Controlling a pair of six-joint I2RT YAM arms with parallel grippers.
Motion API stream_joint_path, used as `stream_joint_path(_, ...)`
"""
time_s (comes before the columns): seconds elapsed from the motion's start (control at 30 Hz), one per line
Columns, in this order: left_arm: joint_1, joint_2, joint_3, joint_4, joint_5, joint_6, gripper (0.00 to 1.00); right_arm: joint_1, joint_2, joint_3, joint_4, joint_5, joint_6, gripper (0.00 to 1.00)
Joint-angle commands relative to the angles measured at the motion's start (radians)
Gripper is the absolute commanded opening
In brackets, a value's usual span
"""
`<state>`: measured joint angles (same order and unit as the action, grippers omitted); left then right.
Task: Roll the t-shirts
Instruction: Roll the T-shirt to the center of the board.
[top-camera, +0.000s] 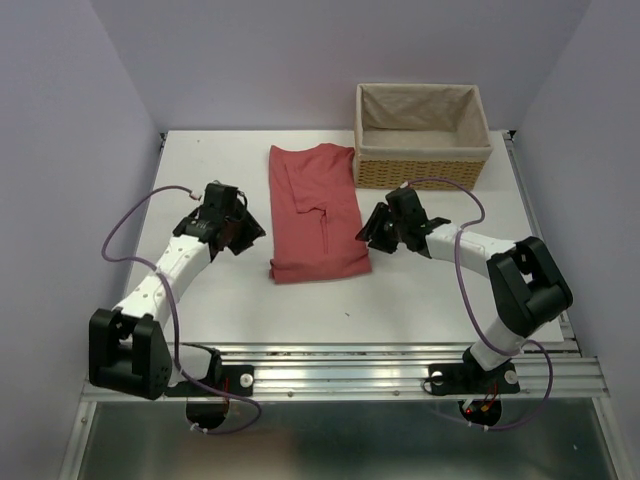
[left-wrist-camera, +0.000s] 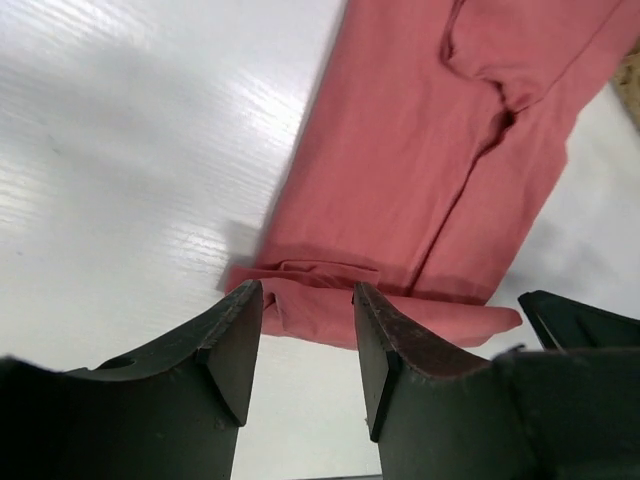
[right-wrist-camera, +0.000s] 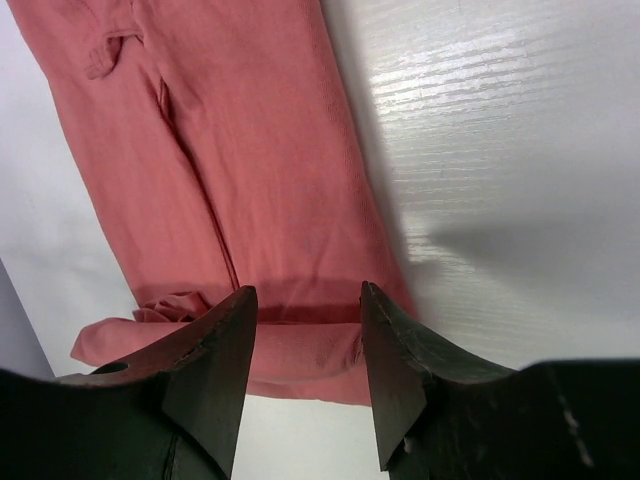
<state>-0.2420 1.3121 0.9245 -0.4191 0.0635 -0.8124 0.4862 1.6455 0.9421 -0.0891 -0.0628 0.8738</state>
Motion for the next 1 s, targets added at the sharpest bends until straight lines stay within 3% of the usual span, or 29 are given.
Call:
stream_joint_path(0.0, -0.052, -0.140, 0.027, -0.013, -0.152, 0.090, 0.48, 0.005, -0.015, 0.017, 0.057, -0.012, -0.015, 0.52)
stream_joint_path(0.13, -0.146, -0.177, 0.030, -0.017, -0.136, 0.152, 0.36, 0.005, -0.042, 0.001, 0.054, 0.001, -0.028, 0.54)
stream_joint_path(0.37, -0.308, -0.116, 0.033, 0.008, 0.048, 0.217, 0.31, 0.005, -0.084, 0.011, 0.016, 0.023, -0.056, 0.57)
stream_joint_path(0.57, -0.327, 0.007, 0.007, 0.066, 0.168, 0.246, 0.19, 0.005, -0.095, 0.018, 0.002, 0.021, -0.062, 0.56)
stream_joint_path(0.7, -0.329, 0.116, 0.028, 0.055, 0.124, 0.288, 0.16, 0.005, -0.111, 0.027, -0.023, 0.012, -0.093, 0.57)
stream_joint_path(0.83, -0.327, 0.162, 0.043, 0.092, 0.096, 0.294, 0.16, 0.005, -0.107, 0.072, -0.102, -0.020, -0.220, 0.67)
stream_joint_path(0.97, -0.326, 0.194, 0.069, 0.108, 0.088, 0.295, 0.16, 0.005, -0.041, 0.144, -0.234, -0.097, -0.471, 0.79)
